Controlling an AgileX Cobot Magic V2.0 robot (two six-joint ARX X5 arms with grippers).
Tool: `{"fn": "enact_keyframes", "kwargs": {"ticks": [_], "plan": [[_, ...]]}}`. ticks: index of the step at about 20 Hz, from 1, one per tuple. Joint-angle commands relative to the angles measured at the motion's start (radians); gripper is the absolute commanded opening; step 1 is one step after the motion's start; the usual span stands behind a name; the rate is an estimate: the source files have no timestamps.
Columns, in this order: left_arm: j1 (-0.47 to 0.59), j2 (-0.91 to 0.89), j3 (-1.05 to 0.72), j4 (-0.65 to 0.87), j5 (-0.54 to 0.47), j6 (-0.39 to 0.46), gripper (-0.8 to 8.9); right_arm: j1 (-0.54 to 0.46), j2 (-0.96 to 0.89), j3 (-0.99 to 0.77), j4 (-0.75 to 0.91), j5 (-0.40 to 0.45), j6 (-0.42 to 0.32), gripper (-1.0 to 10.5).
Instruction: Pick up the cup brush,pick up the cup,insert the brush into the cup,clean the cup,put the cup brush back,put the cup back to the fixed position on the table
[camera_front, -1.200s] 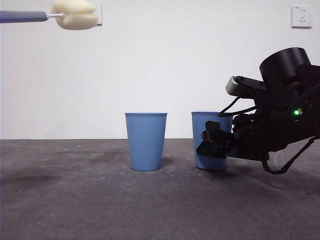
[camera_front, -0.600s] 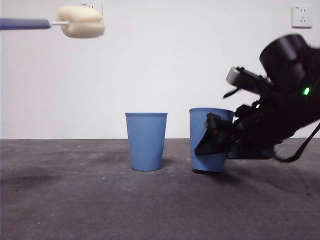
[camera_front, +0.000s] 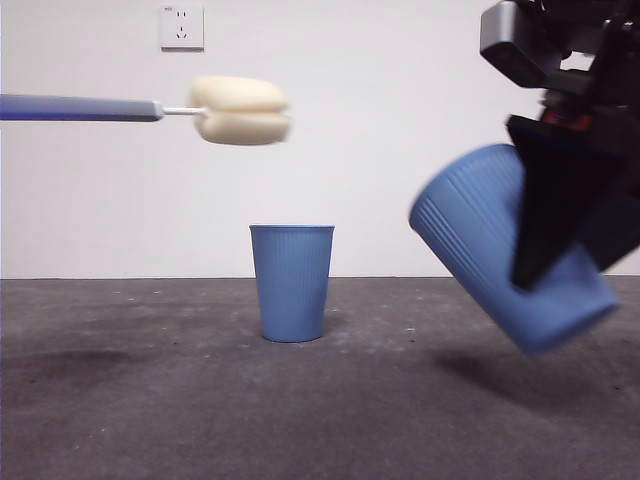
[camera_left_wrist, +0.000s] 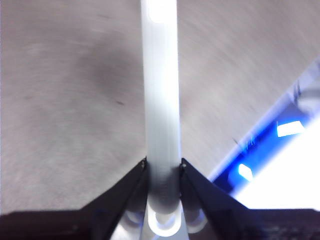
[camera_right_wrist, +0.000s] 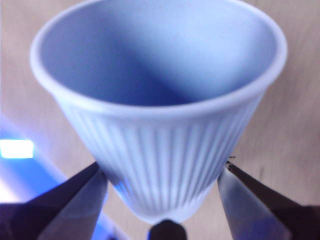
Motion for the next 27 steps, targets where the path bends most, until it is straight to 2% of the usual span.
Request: {"fn": "enact_keyframes", "kwargs": {"ticks": [1, 4, 8, 11, 14, 17, 27], "plan": [[-0.066, -0.002, -0.004, -0.028, -0.055, 0.043, -0.09, 0.054, 0.006, 0.029, -0.080, 0.051, -0.033, -0.2], [-0.145, -0.001, -0.004, -0.045, -0.076, 0.092, -0.09, 0.122, 0.007, 0.068, -0.170, 0.126, -0.084, -0.2], [-0.217, 0.019, -0.004, -0.106, -0.076, 0.121, -0.09, 0.209, 0.008, 0.136, -0.294, 0.285, -0.163, -0.2], [-0.246, 0.031, -0.004, -0.110, -0.103, 0.124, -0.09, 0.266, 0.008, 0.178, -0.351, 0.402, -0.186, -0.2], [-0.271, 0.051, -0.004, -0.100, -0.101, 0.130, -0.09, 0.315, 0.016, 0.183, -0.375, 0.475, -0.226, -0.2], [-0.316, 0.087, -0.004, -0.085, -0.101, 0.131, -0.09, 0.359, 0.064, 0.183, -0.372, 0.536, -0.229, -0.2], [-0.409, 0.238, -0.004, 0.016, -0.067, 0.143, -0.09, 0.455, 0.145, 0.185, -0.341, 0.557, -0.232, -0.2]]}}
